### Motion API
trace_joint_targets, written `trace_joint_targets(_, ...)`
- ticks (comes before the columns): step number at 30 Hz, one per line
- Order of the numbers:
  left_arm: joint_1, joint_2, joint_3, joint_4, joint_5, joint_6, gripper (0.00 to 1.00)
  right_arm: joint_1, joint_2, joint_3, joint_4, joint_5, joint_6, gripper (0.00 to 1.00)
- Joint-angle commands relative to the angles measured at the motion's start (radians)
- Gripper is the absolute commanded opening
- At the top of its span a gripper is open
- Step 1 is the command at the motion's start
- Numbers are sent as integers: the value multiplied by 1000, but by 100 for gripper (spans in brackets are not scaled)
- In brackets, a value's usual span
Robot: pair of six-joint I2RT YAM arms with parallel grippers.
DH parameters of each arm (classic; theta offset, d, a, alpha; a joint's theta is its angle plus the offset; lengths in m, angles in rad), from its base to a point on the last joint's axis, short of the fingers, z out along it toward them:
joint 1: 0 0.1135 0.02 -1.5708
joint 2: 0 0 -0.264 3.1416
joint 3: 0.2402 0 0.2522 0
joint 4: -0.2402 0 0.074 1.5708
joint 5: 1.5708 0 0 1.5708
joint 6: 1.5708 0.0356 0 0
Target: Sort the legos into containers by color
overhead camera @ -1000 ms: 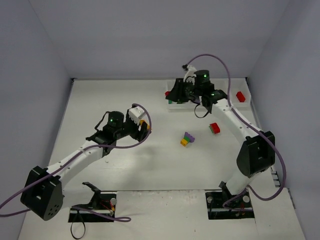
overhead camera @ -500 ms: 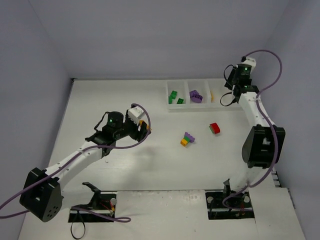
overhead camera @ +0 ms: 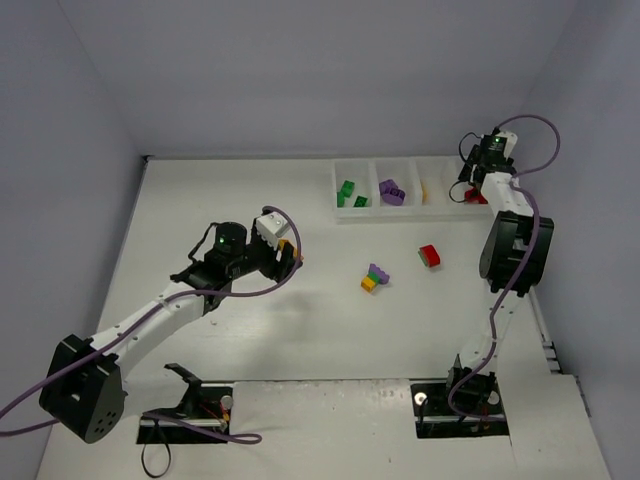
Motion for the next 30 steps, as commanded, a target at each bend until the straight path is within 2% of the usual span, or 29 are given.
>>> trace_joint_targets(1,2,-25,23,72,21,-15,0,-5,-41,79,33,-11,-1,57)
trace_joint_targets(2,2,-20,23,74,23,-15,0,-5,-50,77,33,-17,-1,65)
trace_joint_targets(4,2,-17,28,77,28,-18,0,-3,-61,76,2,-36,-2,68)
trace_joint_targets(7,3,-12,39,81,44,-20,0,6,-115,57,-16,-60,1,69)
trace_joint_targets(12,2,-28,36,129,43,6,0,68,-296,-59,-47,-305,65,69)
trace_joint_targets(14,2,-34,40,132,23,11,0,131,-374,-102,-49,-387,97,69)
trace_joint_targets(18,3,-51,45,147,3,80,0,259,-471,-199,-49,-650,154,70)
trace_joint_targets(22,2,-48,66,137,-24,117,0,448,-561,-263,-43,-785,162,76)
trace_joint_targets(30,2,-49,109,127,-20,132,0,727,-607,-334,-23,-876,176,79)
